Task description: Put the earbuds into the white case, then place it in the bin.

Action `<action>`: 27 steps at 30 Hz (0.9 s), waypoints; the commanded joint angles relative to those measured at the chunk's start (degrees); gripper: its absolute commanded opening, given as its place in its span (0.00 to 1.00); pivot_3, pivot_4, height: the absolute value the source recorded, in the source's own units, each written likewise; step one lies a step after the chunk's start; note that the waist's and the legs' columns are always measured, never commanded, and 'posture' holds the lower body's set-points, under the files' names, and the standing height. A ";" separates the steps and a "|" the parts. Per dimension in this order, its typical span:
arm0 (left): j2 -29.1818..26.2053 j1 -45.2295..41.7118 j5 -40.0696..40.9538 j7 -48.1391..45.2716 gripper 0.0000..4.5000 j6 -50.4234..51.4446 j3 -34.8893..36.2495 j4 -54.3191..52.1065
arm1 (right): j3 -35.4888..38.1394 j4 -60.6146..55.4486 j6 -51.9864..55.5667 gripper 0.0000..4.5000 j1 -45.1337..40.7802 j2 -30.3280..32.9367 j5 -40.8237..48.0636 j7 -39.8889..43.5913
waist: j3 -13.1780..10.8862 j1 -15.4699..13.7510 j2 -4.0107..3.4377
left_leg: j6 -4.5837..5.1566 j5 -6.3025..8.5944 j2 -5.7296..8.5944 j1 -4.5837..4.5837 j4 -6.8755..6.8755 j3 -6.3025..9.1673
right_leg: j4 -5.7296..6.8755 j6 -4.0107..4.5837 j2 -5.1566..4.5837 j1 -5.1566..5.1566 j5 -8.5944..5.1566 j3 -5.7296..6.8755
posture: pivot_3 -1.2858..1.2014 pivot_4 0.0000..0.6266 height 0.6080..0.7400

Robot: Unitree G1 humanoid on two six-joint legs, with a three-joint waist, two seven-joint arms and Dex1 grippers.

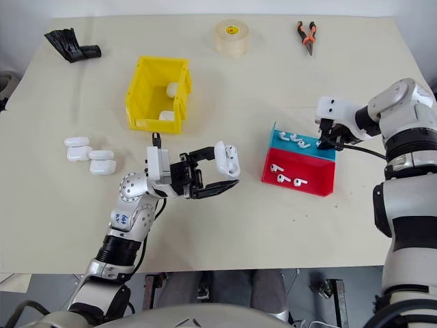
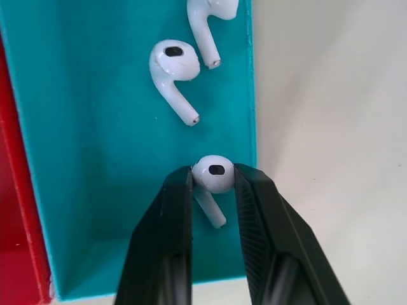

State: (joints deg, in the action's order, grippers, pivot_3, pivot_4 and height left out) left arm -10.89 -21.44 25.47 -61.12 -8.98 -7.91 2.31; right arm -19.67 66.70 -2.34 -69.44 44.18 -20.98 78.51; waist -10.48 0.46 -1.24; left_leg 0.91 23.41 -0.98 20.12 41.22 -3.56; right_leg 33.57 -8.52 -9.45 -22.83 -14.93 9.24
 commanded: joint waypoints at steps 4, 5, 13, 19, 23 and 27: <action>0.04 -0.27 0.61 -0.15 0.65 -0.76 0.13 -2.21 | 1.03 -1.04 0.23 0.21 0.58 0.00 0.81 -0.69 | 0.00 0.19 0.00 | 0.00 0.00 0.00 0.00 0.00 0.00 | 0.00 0.00 0.00 0.00 0.00 0.00 | 0.52 0.24 1.00; 0.06 -0.31 0.61 -0.14 0.65 -0.76 0.12 -2.23 | 1.11 -1.13 0.10 0.21 0.74 0.05 0.98 -0.43 | 0.00 0.22 0.00 | 0.00 0.00 0.00 0.00 0.00 0.00 | 0.00 0.00 0.00 0.00 0.00 0.00 | 0.52 0.24 1.00; 0.01 -0.26 0.87 -0.51 0.65 -0.66 0.13 -2.31 | 6.53 -5.48 1.77 0.13 1.03 0.82 6.66 0.34 | -0.02 0.67 -0.03 | 0.00 0.00 0.00 0.01 -0.02 0.00 | 0.00 0.00 0.00 0.00 0.00 0.01 | 0.52 0.24 1.00; -0.12 -0.36 1.35 -0.92 0.65 -0.31 0.33 -2.22 | 17.30 -25.65 12.64 0.13 9.69 2.51 23.76 11.72 | -0.02 0.60 -0.03 | 0.00 0.00 0.00 0.04 0.00 0.08 | -0.03 0.00 0.00 -0.01 0.00 0.03 | 0.52 0.24 1.00; -0.05 -0.89 1.57 -1.06 0.65 -0.12 0.58 -1.64 | 23.78 -43.38 26.64 0.13 19.98 1.29 36.64 10.74 | -0.02 0.05 -0.03 | 0.00 0.00 0.00 0.05 0.03 0.08 | 0.00 0.00 0.00 -0.01 0.00 0.03 | 0.52 0.24 1.00; -0.15 -1.07 1.88 -1.26 0.65 0.23 0.64 -1.54 | 30.96 -57.73 37.58 0.13 28.98 -3.43 49.78 3.27 | -0.02 -0.57 -0.03 | 0.00 0.00 0.03 0.05 0.09 0.06 | 0.03 0.00 -0.01 -0.01 0.00 0.00 | 0.52 0.24 1.00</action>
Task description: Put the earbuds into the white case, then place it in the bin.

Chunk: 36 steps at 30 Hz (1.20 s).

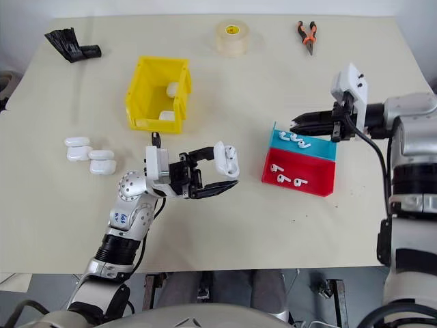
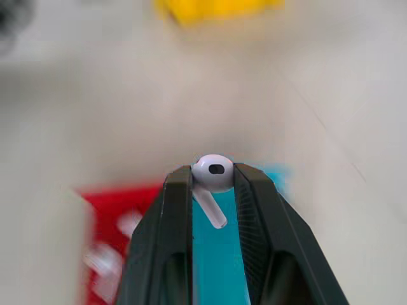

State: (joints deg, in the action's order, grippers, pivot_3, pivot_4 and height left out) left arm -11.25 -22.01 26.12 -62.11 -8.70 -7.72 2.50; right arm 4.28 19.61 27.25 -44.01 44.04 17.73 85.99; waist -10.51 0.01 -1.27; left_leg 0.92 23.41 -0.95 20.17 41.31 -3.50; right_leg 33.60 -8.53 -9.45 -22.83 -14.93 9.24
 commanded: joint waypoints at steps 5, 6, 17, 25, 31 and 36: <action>-0.39 -0.75 1.62 -0.53 0.65 1.00 0.46 -1.96 | 14.06 -29.92 28.57 0.13 14.73 -12.06 34.34 -16.78 | 0.00 -0.22 0.01 | 0.00 0.00 0.00 0.01 -0.02 0.12 | 0.04 0.00 0.00 0.00 0.00 0.04 | 0.52 0.24 1.00; -0.49 -0.83 1.67 -0.54 0.65 1.21 0.48 -2.00 | 14.61 -31.75 29.83 0.13 15.65 -13.20 36.99 -19.16 | 0.00 -0.27 0.01 | 0.00 0.00 0.02 0.01 0.00 0.11 | 0.04 0.00 0.00 0.00 0.00 0.02 | 0.52 0.24 1.00; -0.25 -2.05 1.88 -0.45 0.65 2.39 0.63 -1.49 | 12.04 -41.85 30.70 0.13 23.10 -19.23 50.29 -33.55 | 0.01 -0.13 0.01 | 0.00 0.00 0.04 -0.03 -0.04 0.08 | 0.04 0.00 -0.01 0.00 0.00 0.01 | 0.52 0.24 1.00; 0.19 -2.05 1.86 -0.35 0.65 2.64 0.40 -1.66 | 8.77 -39.73 25.58 0.13 25.23 -19.08 46.97 -33.56 | 0.01 -0.14 0.02 | 0.00 0.00 0.05 -0.05 -0.05 0.05 | 0.04 0.00 0.00 0.00 0.00 -0.01 | 0.52 0.24 1.00; 0.25 -2.07 1.75 -0.11 0.65 2.67 0.55 -1.77 | 5.98 -39.62 22.96 0.13 27.21 -17.86 44.58 -31.56 | 0.01 -0.14 0.02 | 0.00 0.00 0.05 -0.06 -0.06 0.04 | 0.04 0.00 0.00 0.00 0.00 -0.02 | 0.52 0.24 1.00; 0.32 -2.08 1.76 -0.06 0.65 2.60 0.65 -1.77 | 3.94 -39.39 20.32 0.13 28.17 -17.11 41.83 -30.97 | 0.01 -0.12 0.02 | 0.00 0.00 0.04 -0.06 -0.06 0.04 | 0.04 0.00 0.00 0.00 0.00 -0.01 | 0.52 0.24 1.00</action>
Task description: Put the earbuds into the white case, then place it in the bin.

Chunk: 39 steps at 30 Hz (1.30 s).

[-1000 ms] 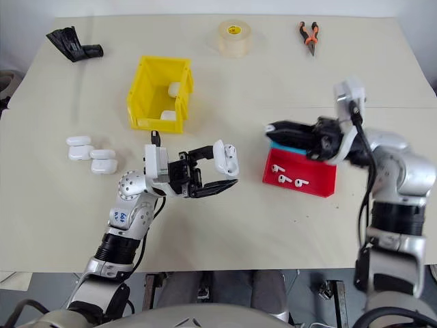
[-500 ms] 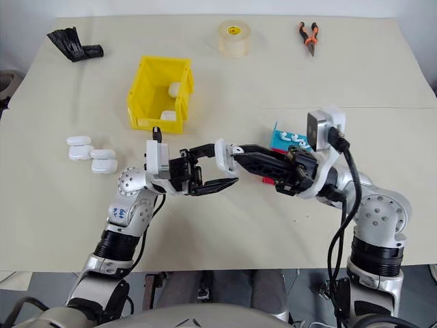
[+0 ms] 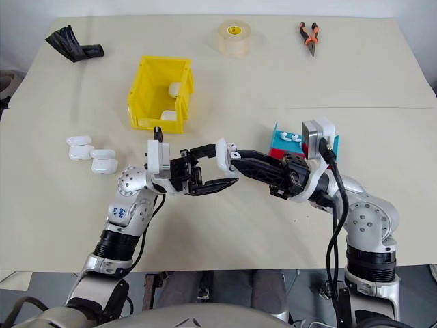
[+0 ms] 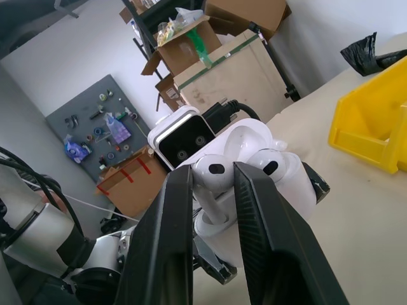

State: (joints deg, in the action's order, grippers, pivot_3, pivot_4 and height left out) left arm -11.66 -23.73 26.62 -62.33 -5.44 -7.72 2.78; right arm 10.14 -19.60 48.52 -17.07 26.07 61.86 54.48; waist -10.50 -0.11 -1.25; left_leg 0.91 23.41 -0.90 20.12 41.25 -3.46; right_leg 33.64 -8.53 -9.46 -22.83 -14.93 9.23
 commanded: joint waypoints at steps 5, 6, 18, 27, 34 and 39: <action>0.88 -0.61 1.36 0.09 0.65 -0.84 0.79 -1.79 | -3.02 0.39 0.37 0.13 0.55 2.29 -1.25 0.42 | 0.00 -0.01 0.00 | 0.00 0.00 0.00 0.00 0.00 0.00 | 0.00 0.00 0.00 0.00 0.00 0.00 | 0.52 0.24 1.00; 0.95 -0.69 1.37 0.09 0.65 -0.86 0.81 -1.71 | -3.03 0.43 0.39 0.20 0.26 2.40 -1.18 0.25 | 0.00 -0.01 0.00 | 0.00 0.00 0.00 0.00 0.00 0.00 | 0.00 0.00 0.00 0.00 0.00 0.00 | 0.52 0.24 1.00; -0.68 0.22 0.88 0.32 0.65 -0.26 2.07 -2.98 | 0.32 2.85 -3.07 0.88 -2.34 7.39 -3.06 3.16 | 0.00 -0.20 0.01 | 0.00 0.00 0.00 0.01 0.01 0.00 | -0.01 0.00 0.00 0.00 0.00 0.00 | 0.52 0.24 1.00; -12.51 -1.76 -12.54 3.78 0.65 2.53 -0.72 -4.90 | -4.16 6.11 -9.41 0.46 -5.19 15.59 -14.12 10.65 | 0.00 0.07 0.01 | 0.00 0.00 0.00 -0.02 -0.06 -0.05 | -0.03 0.00 0.00 0.00 0.00 -0.02 | 0.52 0.24 1.00; -14.45 -5.76 -18.40 5.25 0.65 7.48 -5.36 -5.77 | -11.02 2.67 -7.87 0.00 -11.83 12.44 -17.22 7.56 | -0.01 -0.17 0.02 | 0.00 0.00 -0.01 0.01 -0.02 -0.03 | -0.03 0.00 0.00 0.00 0.00 0.01 | 0.52 0.24 1.00; -13.53 -5.62 -18.62 5.90 0.65 9.89 -6.41 -7.14 | -15.00 2.25 -6.69 0.00 -14.14 10.36 -20.16 4.20 | -0.01 -0.05 0.03 | 0.00 0.00 0.00 0.02 -0.04 -0.02 | -0.04 0.00 0.00 -0.01 0.00 0.02 | 0.52 0.24 1.00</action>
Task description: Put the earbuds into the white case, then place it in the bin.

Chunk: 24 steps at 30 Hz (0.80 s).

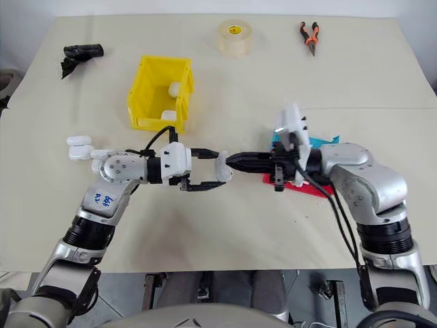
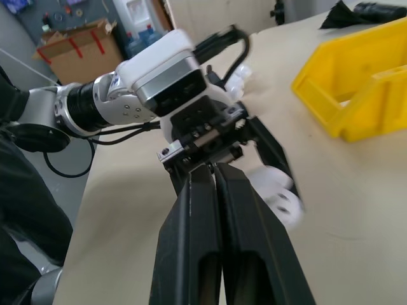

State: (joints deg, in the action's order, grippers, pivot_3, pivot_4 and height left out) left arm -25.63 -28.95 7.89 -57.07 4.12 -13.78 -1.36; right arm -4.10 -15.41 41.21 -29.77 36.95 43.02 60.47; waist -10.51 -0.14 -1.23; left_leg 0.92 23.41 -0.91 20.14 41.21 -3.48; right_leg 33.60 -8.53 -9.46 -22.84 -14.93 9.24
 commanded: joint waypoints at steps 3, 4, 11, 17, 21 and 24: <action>1.10 -0.17 0.27 1.26 0.65 -0.25 -0.29 -3.30 | -2.44 -0.59 0.45 0.00 -0.92 -0.27 -4.28 -3.07 | 0.00 -0.03 0.00 | 0.00 0.00 -0.01 0.00 0.01 0.01 | 0.02 0.00 0.00 0.00 0.00 0.00 | 0.52 0.24 1.00; 1.16 -0.07 0.30 1.25 0.65 -0.47 -0.25 -3.37 | -2.54 0.06 -0.11 0.00 -0.26 0.24 -5.03 -2.62 | 0.00 -0.01 0.00 | 0.00 0.00 -0.01 0.00 0.01 0.01 | 0.02 0.00 0.00 0.00 0.00 0.00 | 0.52 0.24 1.00; 1.83 2.41 4.88 2.13 0.65 0.01 3.93 -5.64 | 2.75 3.82 -4.42 0.00 4.39 4.93 -5.79 2.82 | 0.01 -0.25 0.02 | 0.00 0.00 0.00 0.00 0.01 -0.02 | 0.00 0.00 0.00 0.00 0.00 -0.02 | 0.52 0.24 1.00; 3.07 6.14 9.91 6.28 0.65 2.30 9.66 -9.92 | 10.52 5.28 -14.62 0.00 9.25 3.03 -5.26 4.89 | -0.01 -0.26 0.06 | 0.00 0.00 -0.03 -0.03 0.01 -0.01 | 0.01 0.00 0.00 0.00 0.00 -0.04 | 0.52 0.24 1.00; 4.77 9.34 11.92 12.43 0.65 4.00 14.11 -12.94 | 13.87 5.35 -20.97 0.28 11.99 1.87 -5.78 6.46 | -0.01 -0.23 0.06 | 0.00 0.00 -0.03 -0.03 0.01 -0.01 | 0.01 0.00 0.00 0.00 0.00 -0.04 | 0.52 0.24 1.00; 6.83 12.23 13.73 18.80 0.65 7.30 17.87 -16.33 | 16.31 4.64 -25.97 0.51 12.74 -0.56 -6.01 4.21 | -0.03 -0.29 0.08 | 0.00 0.00 -0.03 -0.02 0.01 0.00 | -0.01 0.00 0.00 0.00 0.00 -0.04 | 0.52 0.24 1.00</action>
State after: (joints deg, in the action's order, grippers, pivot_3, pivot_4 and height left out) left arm -19.44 -17.51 19.17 -41.77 10.12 1.70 -13.30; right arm 9.49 -8.93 18.38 -17.08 37.09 36.47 65.80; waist -10.53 -0.43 -1.14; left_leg 0.92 23.41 -0.94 20.12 41.22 -3.49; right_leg 33.61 -8.53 -9.46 -22.84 -14.93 9.19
